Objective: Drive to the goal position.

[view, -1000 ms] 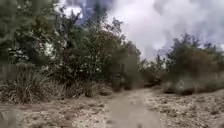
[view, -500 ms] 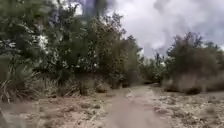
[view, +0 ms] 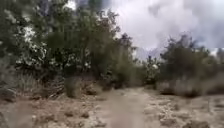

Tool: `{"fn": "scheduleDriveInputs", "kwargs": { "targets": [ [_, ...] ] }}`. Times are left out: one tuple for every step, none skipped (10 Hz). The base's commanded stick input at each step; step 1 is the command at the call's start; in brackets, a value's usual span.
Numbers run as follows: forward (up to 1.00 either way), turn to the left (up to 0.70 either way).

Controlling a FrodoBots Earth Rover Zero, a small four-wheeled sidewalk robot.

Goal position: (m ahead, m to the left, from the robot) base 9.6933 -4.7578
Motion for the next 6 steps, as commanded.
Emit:
{"fn": "scheduleDriveInputs", "kwargs": {
  "targets": [
    [0.85,0.0],
    [0.85,0.0],
    [0.85,0.0],
    [0.85,0.0],
    [0.85,0.0],
    [0.85,0.0]
  ]
}}
